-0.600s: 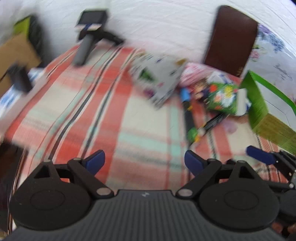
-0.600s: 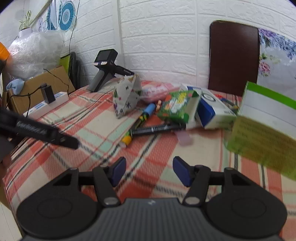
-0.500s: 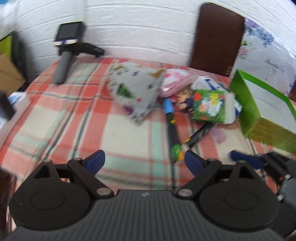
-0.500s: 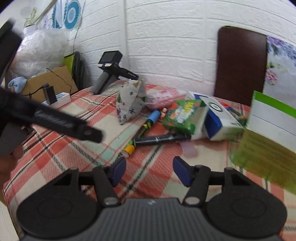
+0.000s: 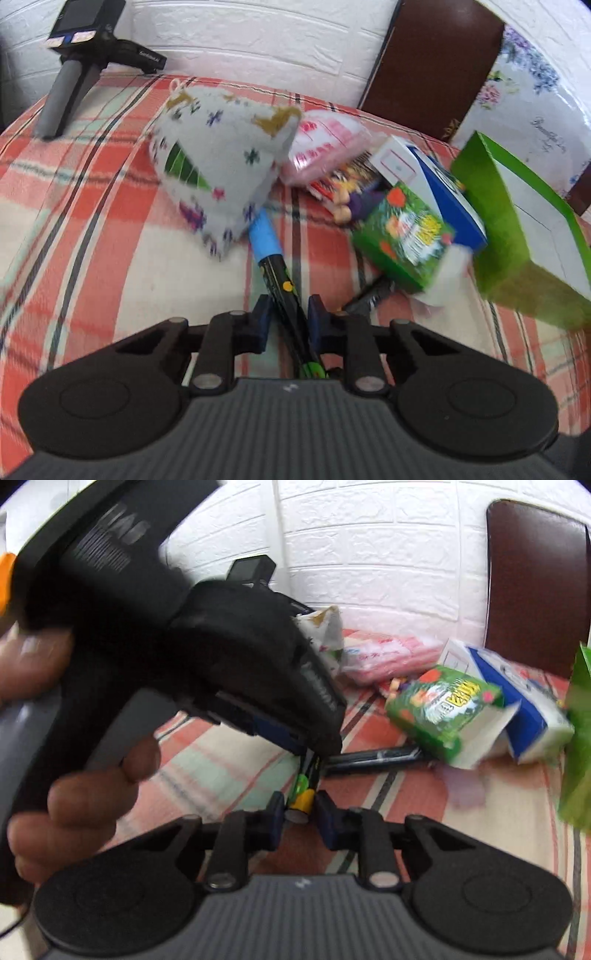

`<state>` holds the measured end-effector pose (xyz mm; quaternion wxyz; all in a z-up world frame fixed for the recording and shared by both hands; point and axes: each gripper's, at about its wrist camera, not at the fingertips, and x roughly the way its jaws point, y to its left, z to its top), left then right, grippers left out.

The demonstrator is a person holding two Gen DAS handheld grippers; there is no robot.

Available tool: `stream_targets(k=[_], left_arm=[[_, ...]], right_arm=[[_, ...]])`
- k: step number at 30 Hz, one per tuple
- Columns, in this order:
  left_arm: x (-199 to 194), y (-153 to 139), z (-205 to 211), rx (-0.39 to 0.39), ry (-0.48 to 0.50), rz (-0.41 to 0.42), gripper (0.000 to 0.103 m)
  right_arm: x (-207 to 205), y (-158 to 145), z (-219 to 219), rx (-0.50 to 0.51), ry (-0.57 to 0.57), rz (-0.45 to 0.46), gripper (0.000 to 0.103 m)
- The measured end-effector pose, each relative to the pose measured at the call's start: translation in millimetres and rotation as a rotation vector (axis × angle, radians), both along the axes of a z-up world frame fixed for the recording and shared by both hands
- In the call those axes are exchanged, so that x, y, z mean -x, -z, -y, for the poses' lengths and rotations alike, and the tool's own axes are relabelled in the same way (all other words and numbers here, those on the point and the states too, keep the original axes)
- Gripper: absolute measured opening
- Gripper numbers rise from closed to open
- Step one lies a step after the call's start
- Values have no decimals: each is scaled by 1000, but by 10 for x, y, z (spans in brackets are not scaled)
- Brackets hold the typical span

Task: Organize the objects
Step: 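Carry the blue-capped marker into the green box and open the left gripper, then grasp the floral cloth pouch with the left gripper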

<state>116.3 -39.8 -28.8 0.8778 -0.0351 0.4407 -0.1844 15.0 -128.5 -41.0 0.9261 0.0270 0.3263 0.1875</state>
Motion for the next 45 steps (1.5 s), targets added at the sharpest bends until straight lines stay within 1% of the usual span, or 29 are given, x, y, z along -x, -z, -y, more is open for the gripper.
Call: stream_targets(k=[3, 4, 6, 7, 9, 11, 13, 15, 16, 18, 20, 22, 25, 27, 29, 30, 31, 32, 34, 35, 36, 37, 39, 40, 41, 42, 43, 44, 45], left_arm=[[378, -87, -137, 48, -35, -6, 23], [478, -163, -132, 55, -38, 7, 23], [514, -394, 3, 46, -16, 59, 23], [519, -534, 122, 40, 5, 95, 23], [536, -789, 457, 27, 79, 173, 21], [545, -968, 857, 17, 165, 240, 21], [522, -1081, 1266, 34, 259, 285, 21], [482, -1064, 1687, 46, 338, 302, 21], [452, -1001, 1866, 45, 368, 303, 21], [407, -874, 2221, 41, 419, 280, 21], [384, -723, 2508, 29, 458, 254, 20], [354, -602, 2745, 0, 468, 242, 20], [337, -499, 2847, -47, 458, 236, 22], [376, -520, 2812, -72, 453, 249, 22], [440, -596, 2687, -61, 455, 275, 23], [457, -628, 2589, -60, 448, 287, 23], [464, -653, 2504, -55, 439, 299, 27], [477, -688, 2366, -47, 426, 309, 32], [513, -736, 2004, -33, 385, 328, 36], [515, -741, 1823, -35, 357, 335, 38], [518, -742, 1618, -45, 324, 341, 38], [512, -733, 1408, -60, 286, 345, 38], [468, -693, 970, -104, 193, 340, 38], [434, -664, 751, -126, 143, 334, 38], [382, -635, 537, -151, 94, 325, 41], [321, -589, 329, -186, 36, 313, 43], [251, -534, 146, -230, -23, 302, 44], [173, -475, -25, -275, -79, 287, 44], [95, -420, -193, -308, -127, 264, 44]], right_arm=[[386, -27, 66, -10, -41, 63, 20], [482, -59, 100, -10, -42, 95, 20], [624, -167, 214, -1, -11, 185, 20], [681, -231, 291, 5, 19, 231, 20], [747, -338, 508, 22, 96, 304, 20], [742, -433, 823, 32, 186, 353, 20], [730, -502, 1189, 42, 291, 385, 20], [720, -519, 1566, 59, 389, 404, 20], [701, -505, 1744, 61, 432, 399, 20], [569, -456, 2014, 64, 510, 372, 20], [564, -387, 2275, 58, 565, 346, 19], [501, -315, 2445, 61, 607, 318, 17], [504, -211, 2646, 27, 641, 281, 20], [420, -205, 2683, 6, 645, 280, 24], [481, -233, 2666, -10, 637, 315, 28], [374, -236, 2611, -11, 628, 328, 29], [391, -254, 2572, -13, 617, 343, 29], [366, -284, 2486, -17, 602, 359, 30], [399, -322, 2385, -28, 559, 383, 31], [444, -341, 2223, -32, 527, 385, 32], [412, -346, 2102, -33, 485, 380, 32], [408, -330, 1878, -28, 436, 369, 34], [311, -325, 1653, -26, 343, 339, 36], [259, -314, 1525, -36, 299, 314, 37], [172, -301, 1425, -53, 261, 284, 40], [239, -359, 1138, -66, 225, 254, 42], [136, -363, 1045, -75, 194, 231, 45], [199, -386, 701, -76, 167, 218, 47], [45, -393, 584, -74, 141, 209, 47]])
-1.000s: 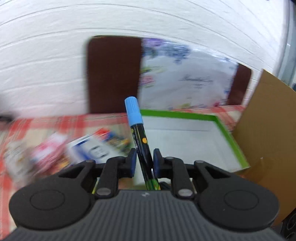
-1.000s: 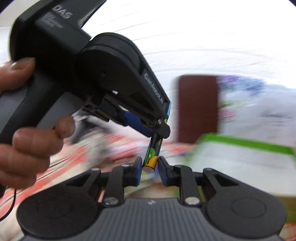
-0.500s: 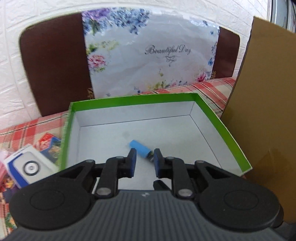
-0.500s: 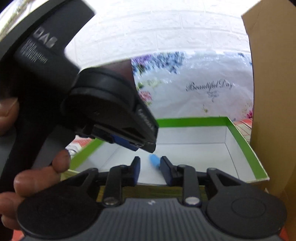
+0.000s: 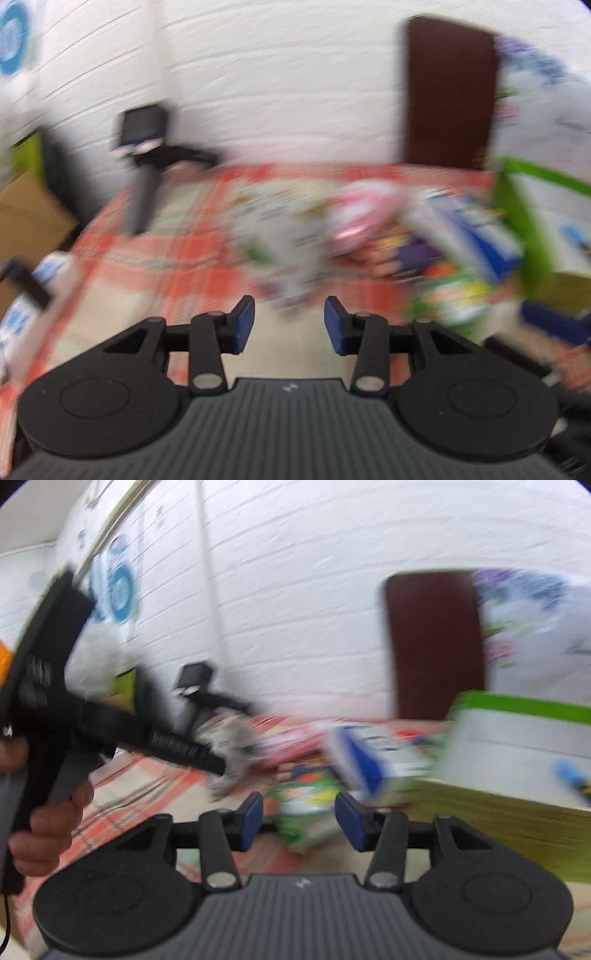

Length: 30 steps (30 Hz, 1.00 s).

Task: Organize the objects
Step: 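Grasp the floral cloth pouch with the left gripper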

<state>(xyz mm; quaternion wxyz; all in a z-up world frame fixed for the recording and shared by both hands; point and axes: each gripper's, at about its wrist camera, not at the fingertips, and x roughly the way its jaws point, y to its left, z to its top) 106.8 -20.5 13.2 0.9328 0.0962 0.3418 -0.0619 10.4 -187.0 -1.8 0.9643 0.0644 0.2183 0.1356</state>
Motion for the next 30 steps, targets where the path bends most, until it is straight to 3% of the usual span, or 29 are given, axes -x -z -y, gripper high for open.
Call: stream_targets(k=[3, 5, 10, 12, 13, 16, 21, 23, 25, 26, 28, 30], left_arm=[[-147, 99, -467, 26, -112, -49, 44], [-165, 137, -681, 35, -156, -52, 44], [-156, 188, -968, 69, -207, -76, 44], [-134, 201, -1033, 79, -218, -80, 44], [-114, 220, -1041, 83, -222, -83, 45], [-84, 243, -1108, 102, -229, -89, 48], [36, 212, -1184, 181, -197, -113, 50], [119, 170, -1165, 218, -155, -117, 59], [213, 113, -1106, 256, -100, -112, 68], [260, 82, -1057, 274, -64, -110, 75], [339, 34, -923, 312, 16, -114, 80], [391, 26, -733, 348, 99, -139, 80]], right_arm=[[-306, -70, -381, 1, -37, -13, 54], [-727, -84, -550, 9, -46, -23, 60], [-1576, 63, -840, 29, -44, -134, 61], [-1709, 144, -932, 57, -73, -168, 53], [-1689, 162, -971, 70, -76, -166, 43], [-1481, 96, -1000, 79, -83, -137, 26], [-635, -62, -815, 60, -214, -127, 24], [-244, -74, -654, 94, -291, -127, 24], [-2, -61, -337, -13, -343, -223, 24], [127, -42, -108, -106, -319, -259, 24], [370, -3, 320, -219, -215, -279, 24], [594, -3, 671, -225, -34, -251, 32]])
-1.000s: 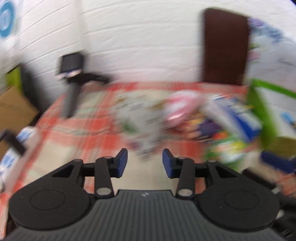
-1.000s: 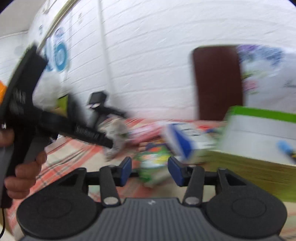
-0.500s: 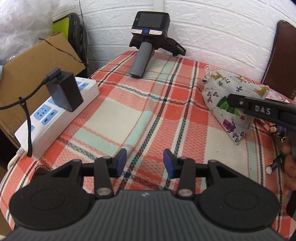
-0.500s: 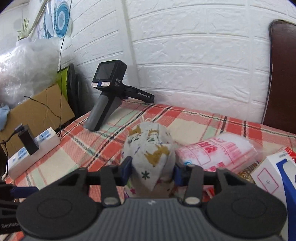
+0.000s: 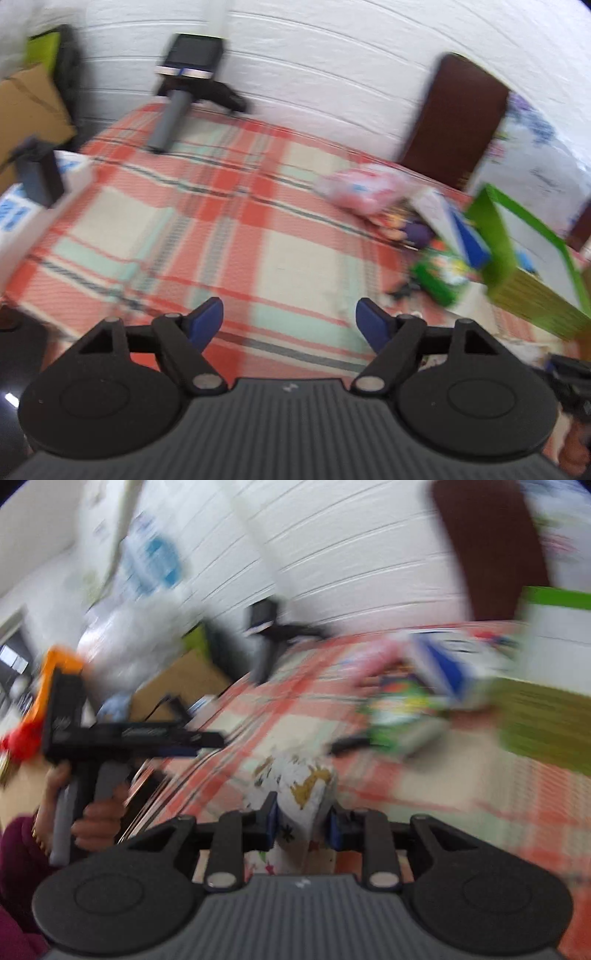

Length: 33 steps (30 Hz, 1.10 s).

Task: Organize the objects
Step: 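Grasp the floral cloth pouch with the left gripper, then carry the floral pouch into the green box and release it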

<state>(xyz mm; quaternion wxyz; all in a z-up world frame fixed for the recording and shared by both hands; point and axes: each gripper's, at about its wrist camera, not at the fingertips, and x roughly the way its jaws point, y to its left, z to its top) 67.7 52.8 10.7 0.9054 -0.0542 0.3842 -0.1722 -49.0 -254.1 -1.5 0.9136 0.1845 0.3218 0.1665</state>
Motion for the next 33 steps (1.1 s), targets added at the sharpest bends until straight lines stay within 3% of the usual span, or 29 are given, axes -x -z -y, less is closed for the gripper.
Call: stream_targets(k=[1, 4, 6, 8, 10, 13, 15, 16, 18, 22, 28, 31, 33], left_arm=[[14, 10, 110, 14, 38, -8, 80], [35, 63, 465, 18, 142, -45, 80], [61, 114, 667, 26, 220, -73, 81], [119, 188, 847, -1, 264, -79, 89], [158, 288, 987, -41, 269, -91, 92], [163, 384, 1020, -16, 249, -137, 90], [126, 422, 949, 54, 250, -181, 75], [115, 431, 929, 94, 262, -202, 61], [145, 404, 925, 92, 253, -195, 55], [277, 129, 1031, 81, 280, -107, 44], [439, -629, 1627, 36, 443, 204, 44], [270, -784, 2014, 63, 520, 251, 44], [125, -741, 2305, 70, 551, 254, 44]], right_arm=[[124, -1, 130, 27, 92, 12, 45], [361, -38, 386, 6, 163, 30, 54], [435, -63, 371, 4, 121, 46, 62], [432, -31, 240, 39, 35, 43, 82], [403, 51, 77, 57, -41, 35, 85], [192, 225, -204, 100, -125, 2, 84], [66, 334, -371, 158, -175, 19, 84], [12, 390, -480, 211, -179, 36, 80], [-49, 438, -653, 314, -174, 91, 74], [20, 311, -644, 323, -166, 176, 38], [195, -150, -318, 365, 48, 431, 37], [147, -257, -46, 445, 173, 486, 37], [47, -263, 169, 464, 244, 461, 37]])
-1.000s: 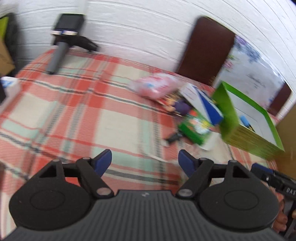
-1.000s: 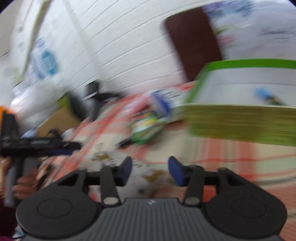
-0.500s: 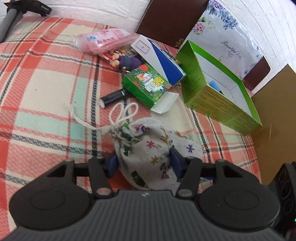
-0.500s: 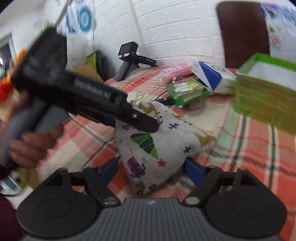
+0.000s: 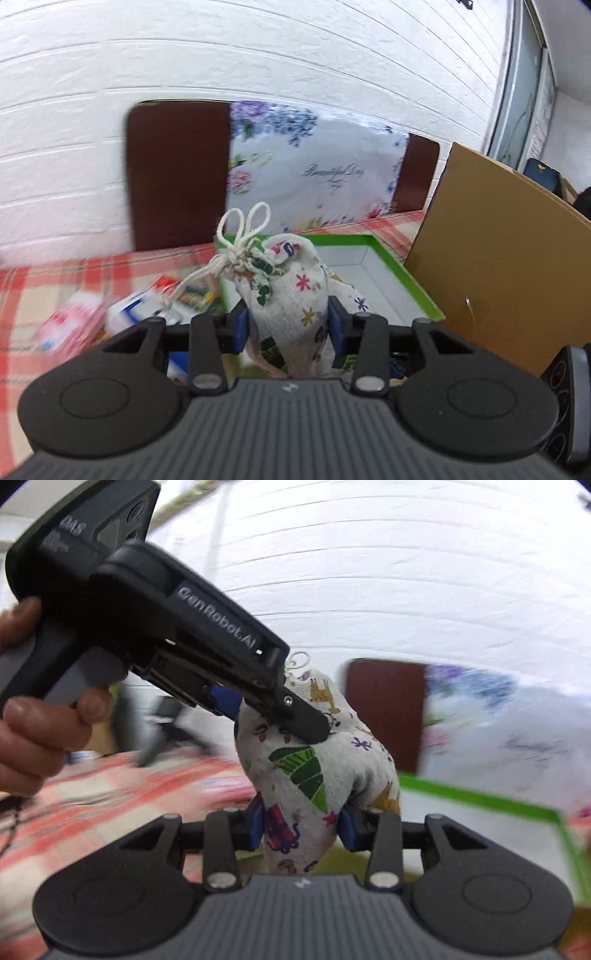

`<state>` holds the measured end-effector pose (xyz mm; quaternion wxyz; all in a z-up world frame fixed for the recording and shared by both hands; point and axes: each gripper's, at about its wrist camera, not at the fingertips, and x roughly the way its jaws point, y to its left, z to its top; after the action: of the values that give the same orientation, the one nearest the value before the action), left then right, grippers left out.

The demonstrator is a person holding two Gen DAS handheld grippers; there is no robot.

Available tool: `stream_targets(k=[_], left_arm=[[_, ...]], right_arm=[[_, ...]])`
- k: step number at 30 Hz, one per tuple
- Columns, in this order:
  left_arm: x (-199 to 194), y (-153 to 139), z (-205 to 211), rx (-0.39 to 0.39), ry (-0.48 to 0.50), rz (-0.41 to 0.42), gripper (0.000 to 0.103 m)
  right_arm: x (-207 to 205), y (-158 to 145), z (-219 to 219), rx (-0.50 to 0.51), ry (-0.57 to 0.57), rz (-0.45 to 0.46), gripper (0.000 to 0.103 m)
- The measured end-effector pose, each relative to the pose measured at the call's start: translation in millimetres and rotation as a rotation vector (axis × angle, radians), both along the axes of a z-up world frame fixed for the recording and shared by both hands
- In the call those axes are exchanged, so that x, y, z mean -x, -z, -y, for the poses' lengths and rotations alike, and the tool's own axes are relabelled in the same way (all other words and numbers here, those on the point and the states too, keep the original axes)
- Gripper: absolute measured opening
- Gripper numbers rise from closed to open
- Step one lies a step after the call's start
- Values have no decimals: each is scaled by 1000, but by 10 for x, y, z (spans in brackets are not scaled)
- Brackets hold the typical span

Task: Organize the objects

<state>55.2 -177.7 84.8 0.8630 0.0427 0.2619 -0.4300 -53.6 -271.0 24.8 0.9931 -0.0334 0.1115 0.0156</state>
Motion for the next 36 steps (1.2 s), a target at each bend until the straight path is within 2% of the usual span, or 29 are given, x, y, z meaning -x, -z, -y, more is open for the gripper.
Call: stream_targets(k=[5, 8, 10, 15, 18, 22, 25, 27, 30, 32, 36], left_arm=[[-328, 279, 581, -42, -3, -43, 47], [-424, 437, 760, -114, -58, -40, 51], [-412, 509, 765, -161, -68, -28, 51], [-263, 484, 430, -165, -65, -15, 51], [-93, 497, 127, -146, -69, -11, 57], [61, 723, -408, -164, -130, -58, 57], [12, 1006, -831, -208, -242, -151, 57], [-58, 1139, -1134, -205, -327, -215, 57], [-111, 1180, -1524, -155, -415, -228, 57], [-162, 1174, -1690, -130, -455, -240, 57], [-273, 1130, -1841, -35, -468, -326, 57]], right_arm=[[-295, 179, 415, -8, 122, -88, 38], [-407, 281, 537, -19, 172, -135, 49], [-379, 319, 569, -45, 180, -133, 49], [-100, 337, 465, -64, 175, -87, 51], [87, 381, 311, -93, 132, -91, 52], [122, 552, 18, -117, 16, -219, 54], [49, 665, -173, -152, -58, -324, 54], [-2, 666, -276, -166, -94, -347, 54], [-104, 634, -431, -154, -120, -356, 54], [-212, 616, -544, -111, -128, -342, 63], [-476, 545, -799, 0, -168, -282, 70]])
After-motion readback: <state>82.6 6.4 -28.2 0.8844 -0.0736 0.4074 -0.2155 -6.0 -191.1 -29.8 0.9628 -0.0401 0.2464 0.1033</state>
